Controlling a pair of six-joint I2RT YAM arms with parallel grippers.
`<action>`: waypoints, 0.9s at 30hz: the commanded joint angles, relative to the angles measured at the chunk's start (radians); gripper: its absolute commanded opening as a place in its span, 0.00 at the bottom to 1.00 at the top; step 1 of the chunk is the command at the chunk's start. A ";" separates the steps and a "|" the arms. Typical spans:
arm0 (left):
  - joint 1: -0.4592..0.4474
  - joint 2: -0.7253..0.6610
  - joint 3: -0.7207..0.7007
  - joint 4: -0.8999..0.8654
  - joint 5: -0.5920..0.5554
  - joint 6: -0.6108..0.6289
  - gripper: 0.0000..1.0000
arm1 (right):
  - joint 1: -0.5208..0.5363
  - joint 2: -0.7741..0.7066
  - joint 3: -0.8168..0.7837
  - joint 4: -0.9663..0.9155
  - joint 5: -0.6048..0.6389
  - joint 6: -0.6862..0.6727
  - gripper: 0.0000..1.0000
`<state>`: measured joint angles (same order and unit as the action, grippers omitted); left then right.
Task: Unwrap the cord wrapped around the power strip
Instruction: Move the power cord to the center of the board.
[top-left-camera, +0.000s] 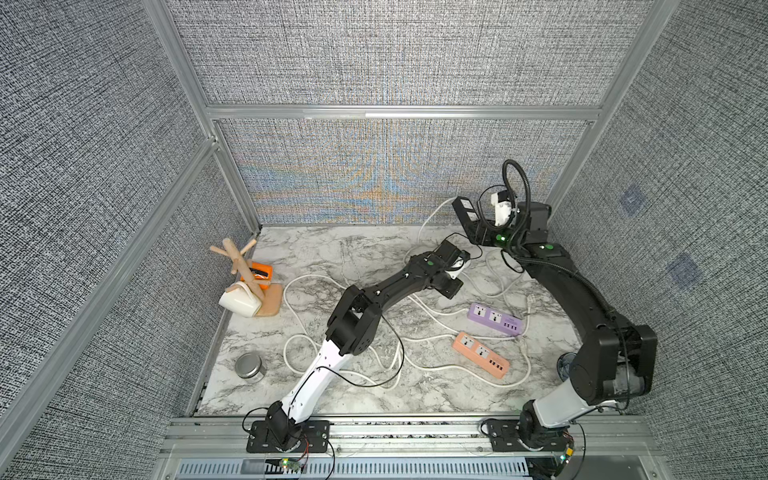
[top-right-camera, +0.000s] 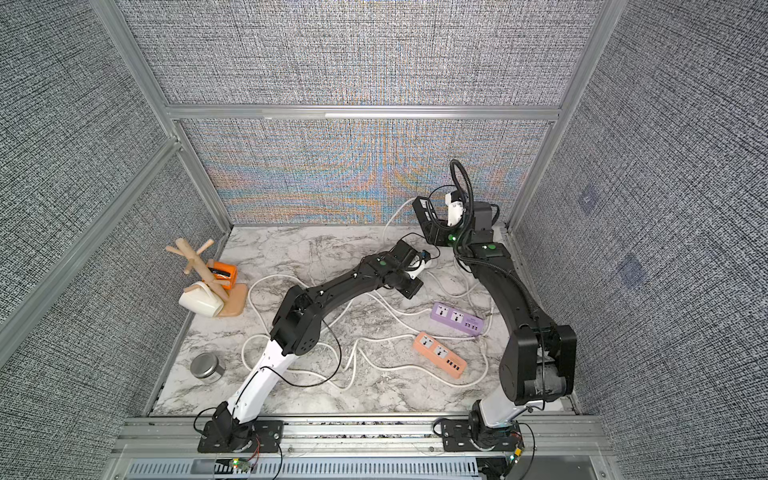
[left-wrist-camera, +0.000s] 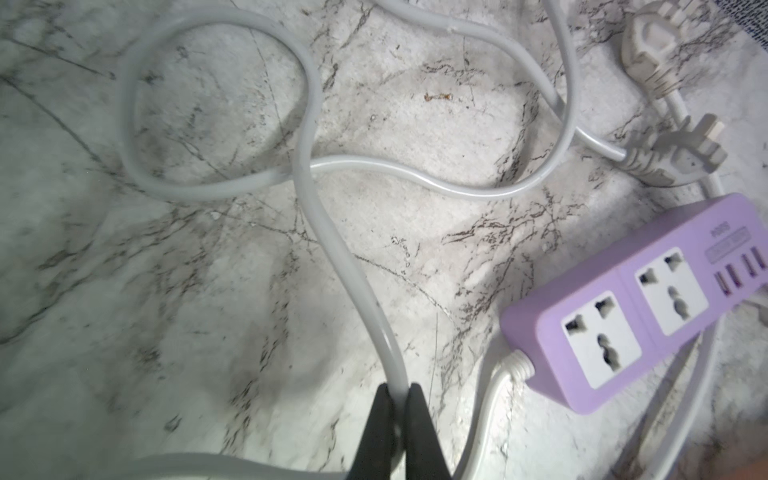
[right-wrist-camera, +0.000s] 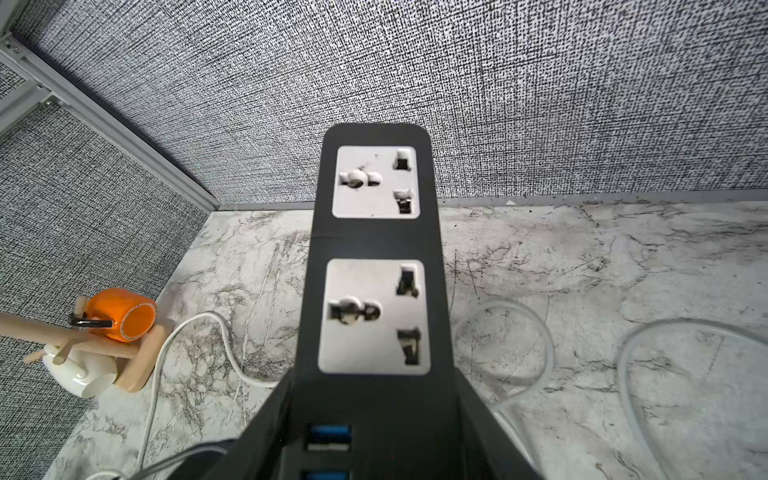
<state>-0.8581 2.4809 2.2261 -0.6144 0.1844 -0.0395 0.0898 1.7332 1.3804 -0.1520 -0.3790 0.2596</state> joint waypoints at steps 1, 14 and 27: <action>0.001 -0.053 -0.017 -0.030 -0.048 0.017 0.00 | -0.011 -0.012 -0.003 0.033 -0.015 -0.015 0.06; 0.100 -0.450 -0.315 -0.176 -0.315 0.133 0.00 | -0.056 -0.023 0.006 -0.032 0.053 -0.105 0.04; 0.377 -0.693 -0.470 -0.180 -0.087 0.034 0.00 | -0.110 0.019 0.023 -0.099 0.196 -0.147 0.00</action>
<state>-0.5201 1.8034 1.7752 -0.8021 0.0643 0.0235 -0.0151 1.7416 1.3926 -0.2646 -0.2432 0.1337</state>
